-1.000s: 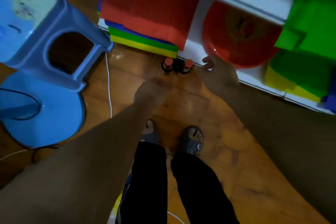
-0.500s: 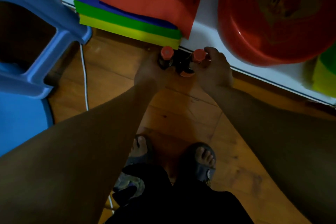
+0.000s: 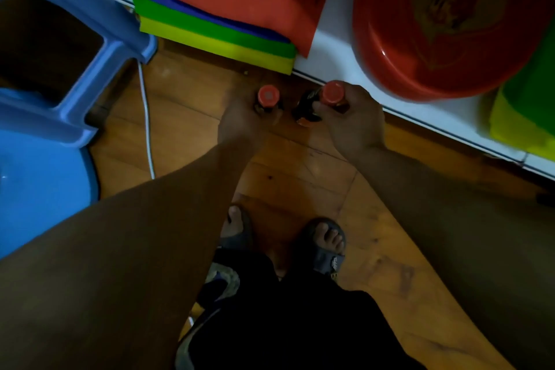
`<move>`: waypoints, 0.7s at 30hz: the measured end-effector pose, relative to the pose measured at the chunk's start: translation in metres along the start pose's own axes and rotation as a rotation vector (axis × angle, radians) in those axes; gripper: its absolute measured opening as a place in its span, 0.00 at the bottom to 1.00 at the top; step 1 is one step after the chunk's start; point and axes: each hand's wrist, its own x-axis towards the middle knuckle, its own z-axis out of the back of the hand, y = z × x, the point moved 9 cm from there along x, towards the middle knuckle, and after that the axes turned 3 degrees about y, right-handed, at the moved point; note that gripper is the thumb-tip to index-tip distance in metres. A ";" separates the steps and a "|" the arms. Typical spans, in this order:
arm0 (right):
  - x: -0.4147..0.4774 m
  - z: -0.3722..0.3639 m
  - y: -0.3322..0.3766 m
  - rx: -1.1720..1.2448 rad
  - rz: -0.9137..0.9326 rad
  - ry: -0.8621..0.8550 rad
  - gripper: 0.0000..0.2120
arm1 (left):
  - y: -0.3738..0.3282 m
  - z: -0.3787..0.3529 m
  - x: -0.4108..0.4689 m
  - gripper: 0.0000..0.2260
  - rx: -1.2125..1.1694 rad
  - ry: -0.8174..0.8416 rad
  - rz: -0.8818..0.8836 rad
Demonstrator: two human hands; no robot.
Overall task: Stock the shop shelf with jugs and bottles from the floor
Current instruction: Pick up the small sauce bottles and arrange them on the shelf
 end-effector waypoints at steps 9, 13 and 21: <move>-0.094 0.099 0.128 0.013 0.051 0.005 0.16 | -0.091 0.098 -0.127 0.21 -0.020 0.030 -0.046; -0.142 0.154 0.208 -0.006 0.124 -0.037 0.12 | -0.153 0.146 -0.186 0.24 -0.088 0.035 -0.092; -0.230 0.273 0.350 0.038 0.242 -0.170 0.07 | -0.278 0.241 -0.290 0.15 -0.178 0.025 -0.270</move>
